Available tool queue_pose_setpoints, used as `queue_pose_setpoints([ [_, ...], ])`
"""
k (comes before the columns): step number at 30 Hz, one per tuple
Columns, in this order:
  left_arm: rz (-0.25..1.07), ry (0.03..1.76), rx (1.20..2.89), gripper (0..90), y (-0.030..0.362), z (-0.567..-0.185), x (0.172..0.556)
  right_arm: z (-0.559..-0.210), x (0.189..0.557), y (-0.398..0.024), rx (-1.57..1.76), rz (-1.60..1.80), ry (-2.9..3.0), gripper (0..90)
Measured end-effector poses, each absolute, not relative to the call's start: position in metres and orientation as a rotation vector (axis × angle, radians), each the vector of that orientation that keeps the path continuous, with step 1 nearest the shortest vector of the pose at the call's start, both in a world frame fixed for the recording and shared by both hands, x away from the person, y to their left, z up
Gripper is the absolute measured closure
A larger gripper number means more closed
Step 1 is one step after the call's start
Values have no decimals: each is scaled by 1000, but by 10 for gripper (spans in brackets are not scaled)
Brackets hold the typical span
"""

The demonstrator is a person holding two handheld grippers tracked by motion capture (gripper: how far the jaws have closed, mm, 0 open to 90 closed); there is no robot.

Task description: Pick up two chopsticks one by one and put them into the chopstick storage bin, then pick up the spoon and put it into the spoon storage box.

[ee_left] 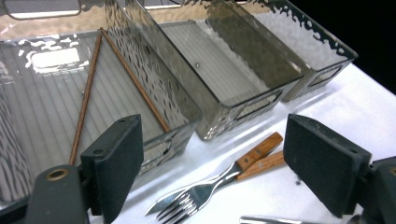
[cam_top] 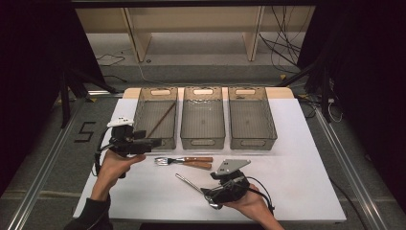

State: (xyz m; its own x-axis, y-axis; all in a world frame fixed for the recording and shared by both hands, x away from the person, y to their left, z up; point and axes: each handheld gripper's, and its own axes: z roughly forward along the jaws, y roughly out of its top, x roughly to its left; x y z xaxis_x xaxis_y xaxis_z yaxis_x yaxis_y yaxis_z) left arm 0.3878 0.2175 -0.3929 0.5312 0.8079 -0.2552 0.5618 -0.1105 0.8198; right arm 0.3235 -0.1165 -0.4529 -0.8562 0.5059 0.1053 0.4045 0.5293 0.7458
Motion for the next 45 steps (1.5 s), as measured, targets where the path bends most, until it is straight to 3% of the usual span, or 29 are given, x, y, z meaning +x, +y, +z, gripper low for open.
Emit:
queue_pose_setpoints([
  [45,360,1062,1745,174,215,-464,336,-465,332,-87,728,1067,2749,500],
])
